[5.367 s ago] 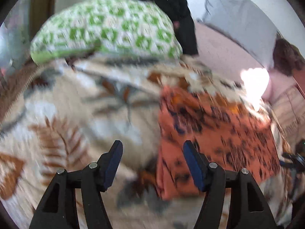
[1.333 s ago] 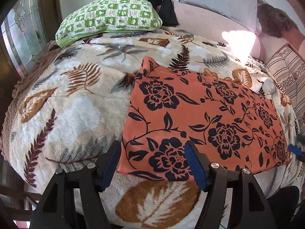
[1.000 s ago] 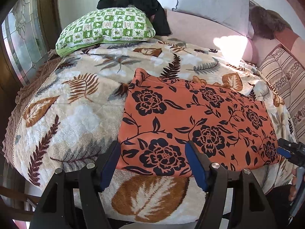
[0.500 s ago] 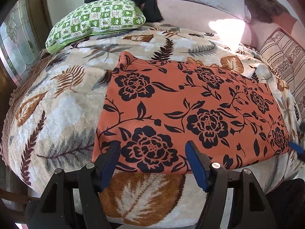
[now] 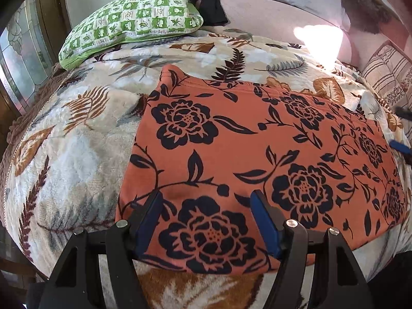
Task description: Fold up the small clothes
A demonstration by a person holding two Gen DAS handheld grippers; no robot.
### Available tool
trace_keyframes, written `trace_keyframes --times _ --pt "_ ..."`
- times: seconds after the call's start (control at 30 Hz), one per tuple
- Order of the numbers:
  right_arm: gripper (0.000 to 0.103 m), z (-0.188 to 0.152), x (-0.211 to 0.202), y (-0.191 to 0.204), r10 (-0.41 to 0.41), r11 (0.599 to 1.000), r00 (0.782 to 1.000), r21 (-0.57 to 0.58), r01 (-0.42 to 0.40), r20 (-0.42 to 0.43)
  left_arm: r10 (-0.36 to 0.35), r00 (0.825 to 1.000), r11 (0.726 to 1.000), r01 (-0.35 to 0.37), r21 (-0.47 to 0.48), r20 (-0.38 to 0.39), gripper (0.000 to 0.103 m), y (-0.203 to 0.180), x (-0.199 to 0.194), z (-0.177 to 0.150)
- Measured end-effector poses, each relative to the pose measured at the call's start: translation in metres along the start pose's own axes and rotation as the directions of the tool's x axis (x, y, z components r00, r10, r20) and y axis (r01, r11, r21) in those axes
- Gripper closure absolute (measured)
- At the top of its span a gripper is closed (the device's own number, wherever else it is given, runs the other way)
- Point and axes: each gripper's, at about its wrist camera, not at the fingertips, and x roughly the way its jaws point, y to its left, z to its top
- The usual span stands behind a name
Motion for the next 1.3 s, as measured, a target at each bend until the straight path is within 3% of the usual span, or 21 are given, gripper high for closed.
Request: trace_keyframes --times 0.13,0.2,0.27,0.33,0.37,0.4,0.43,0.5,0.57,0.67,0.77,0.93,0.97,1.13,1.27,1.3 --pt "0.016 0.054 0.044 -0.038 -0.035 0.994 0.997 0.098 0.041 -0.069 -0.017 0.999 1.0 0.017 -0.009 -0.027 0.032 0.003 0.012 0.0" --pt "0.016 0.066 0.045 -0.056 -0.03 0.986 0.999 0.162 0.034 -0.024 -0.024 0.999 1.0 0.024 -0.008 -0.021 0.032 0.005 0.012 0.0" --pt "0.016 0.069 0.037 -0.051 -0.037 0.986 0.999 0.164 0.036 0.001 -0.034 0.999 0.999 0.034 -0.011 -0.014 0.032 0.006 0.012 0.001" --pt "0.016 0.068 0.029 -0.037 -0.013 0.997 0.999 0.083 0.01 0.046 -0.036 0.999 0.999 0.036 -0.012 -0.014 0.032 0.007 0.015 0.002" --pt "0.016 0.071 0.033 -0.035 -0.036 0.999 0.999 0.027 0.035 0.04 -0.037 0.999 0.999 0.037 -0.013 -0.011 0.031 0.006 0.016 0.002" --pt "0.016 0.074 0.042 -0.043 -0.134 0.99 0.991 0.039 0.134 0.004 -0.037 0.999 0.999 0.037 -0.009 -0.008 0.03 0.005 0.016 0.002" --pt "0.016 0.076 0.046 -0.058 -0.124 0.986 0.992 0.11 0.125 -0.016 -0.034 0.999 0.999 0.034 -0.005 -0.01 0.03 0.005 0.016 0.002" --pt "0.016 0.074 0.034 -0.064 -0.079 0.982 0.995 0.179 0.068 0.057 -0.041 0.999 0.999 0.041 -0.009 -0.006 0.03 0.005 0.011 0.003" --pt "0.016 0.062 0.02 -0.039 -0.115 0.988 0.989 0.109 0.105 0.089 -0.048 0.999 0.999 0.048 -0.023 0.019 0.03 0.008 0.004 0.004" --pt "0.016 0.027 0.009 0.006 -0.068 0.997 0.997 -0.027 0.069 0.043 -0.069 0.997 0.996 0.071 -0.047 0.041 0.03 0.013 -0.006 0.002" --pt "0.016 -0.016 -0.001 0.026 -0.043 0.994 0.999 -0.096 0.045 0.019 -0.087 0.995 0.995 0.09 -0.048 0.055 0.03 0.018 -0.018 -0.004" --pt "0.016 -0.08 0.002 -0.01 -0.1 0.993 0.995 0.053 0.102 -0.024 -0.099 0.993 0.993 0.103 -0.056 0.068 0.03 0.028 -0.031 -0.012" --pt "0.016 -0.089 -0.005 -0.014 -0.073 0.995 0.997 0.075 0.072 0.002 -0.109 0.991 0.992 0.113 -0.056 0.072 0.03 0.03 -0.034 -0.013" --pt "0.016 -0.095 -0.037 0.007 -0.062 0.997 0.996 0.046 0.059 0.068 -0.119 0.989 0.991 0.124 -0.055 0.087 0.03 0.032 -0.041 -0.014" --pt "0.016 -0.098 -0.023 -0.031 -0.153 0.982 0.988 0.117 0.15 0.014 -0.109 0.992 0.993 0.112 -0.044 0.068 0.03 0.03 -0.036 -0.015" --pt "0.017 -0.099 -0.026 -0.042 -0.105 0.981 0.994 0.164 0.1 0.024 -0.1 0.993 0.994 0.102 -0.037 0.063 0.03 0.031 -0.035 -0.016"
